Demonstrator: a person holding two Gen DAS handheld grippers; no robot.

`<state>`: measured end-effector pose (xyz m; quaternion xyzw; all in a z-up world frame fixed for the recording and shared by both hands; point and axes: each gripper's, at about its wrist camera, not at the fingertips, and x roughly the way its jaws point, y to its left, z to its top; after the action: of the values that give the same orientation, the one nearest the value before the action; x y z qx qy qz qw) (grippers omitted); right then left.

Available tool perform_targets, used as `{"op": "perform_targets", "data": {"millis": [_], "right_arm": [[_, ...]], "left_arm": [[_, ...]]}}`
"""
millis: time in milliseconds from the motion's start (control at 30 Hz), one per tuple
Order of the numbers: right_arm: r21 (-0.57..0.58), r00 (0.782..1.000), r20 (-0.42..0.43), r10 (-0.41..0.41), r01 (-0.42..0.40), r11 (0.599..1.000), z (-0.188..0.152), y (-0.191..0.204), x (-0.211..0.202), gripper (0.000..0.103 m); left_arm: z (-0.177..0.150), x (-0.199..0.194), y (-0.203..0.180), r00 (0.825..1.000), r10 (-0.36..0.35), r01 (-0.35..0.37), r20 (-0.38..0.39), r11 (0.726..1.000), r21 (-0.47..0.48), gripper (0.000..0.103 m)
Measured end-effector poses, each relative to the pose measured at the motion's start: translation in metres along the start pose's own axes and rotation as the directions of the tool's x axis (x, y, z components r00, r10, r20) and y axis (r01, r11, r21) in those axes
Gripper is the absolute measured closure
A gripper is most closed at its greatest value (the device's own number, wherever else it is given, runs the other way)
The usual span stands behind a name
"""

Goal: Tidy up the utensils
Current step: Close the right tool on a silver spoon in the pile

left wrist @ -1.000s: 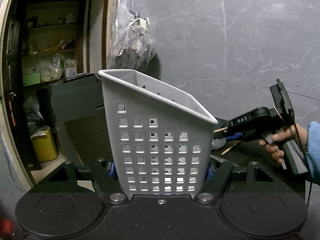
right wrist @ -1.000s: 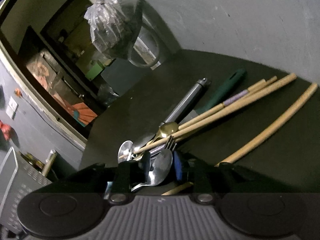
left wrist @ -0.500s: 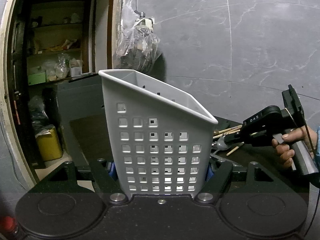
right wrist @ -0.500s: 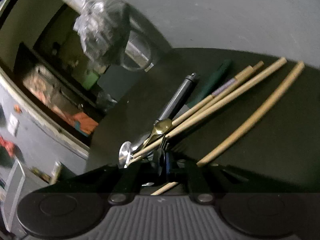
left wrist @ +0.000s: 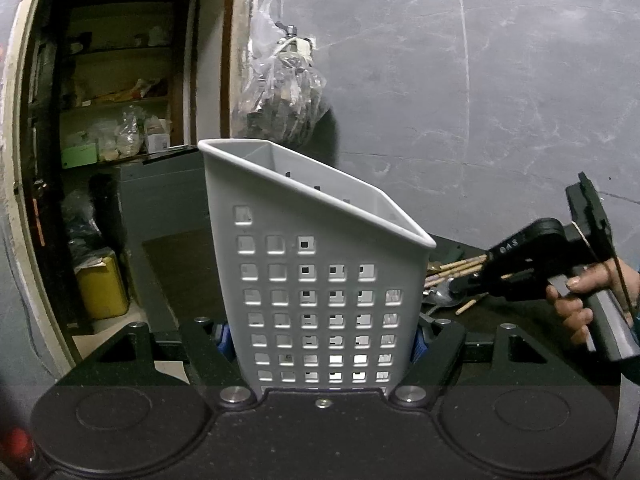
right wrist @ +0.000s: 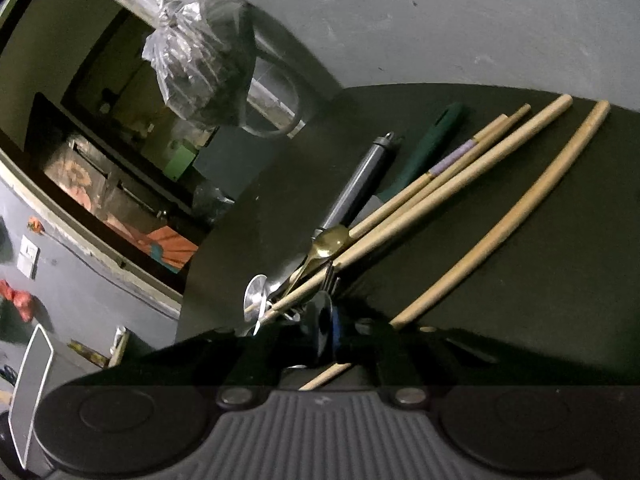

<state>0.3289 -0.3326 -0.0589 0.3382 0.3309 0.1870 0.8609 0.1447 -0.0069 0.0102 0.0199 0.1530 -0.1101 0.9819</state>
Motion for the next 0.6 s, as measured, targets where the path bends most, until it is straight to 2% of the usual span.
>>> {"op": "perform_targets", "data": {"millis": [233, 367, 600], "right_arm": [[-0.038, 0.999, 0.046, -0.028, 0.03, 0.999, -0.003, 0.012, -0.029, 0.099], [-0.131, 0.99, 0.132, -0.045, 0.062, 0.989, -0.006, 0.027, -0.045, 0.099], [-0.284, 0.971, 0.237, -0.02, 0.089, 0.955, -0.015, 0.058, -0.066, 0.101]], "left_arm": [[-0.004, -0.002, 0.0, 0.999, 0.027, -0.027, 0.019, 0.999, -0.017, 0.027], [-0.006, -0.004, 0.001, 0.999, 0.032, -0.031, 0.029, 0.999, -0.025, 0.027], [-0.009, -0.009, -0.002, 0.999, 0.037, -0.036, 0.031, 0.999, -0.011, 0.027]]}}
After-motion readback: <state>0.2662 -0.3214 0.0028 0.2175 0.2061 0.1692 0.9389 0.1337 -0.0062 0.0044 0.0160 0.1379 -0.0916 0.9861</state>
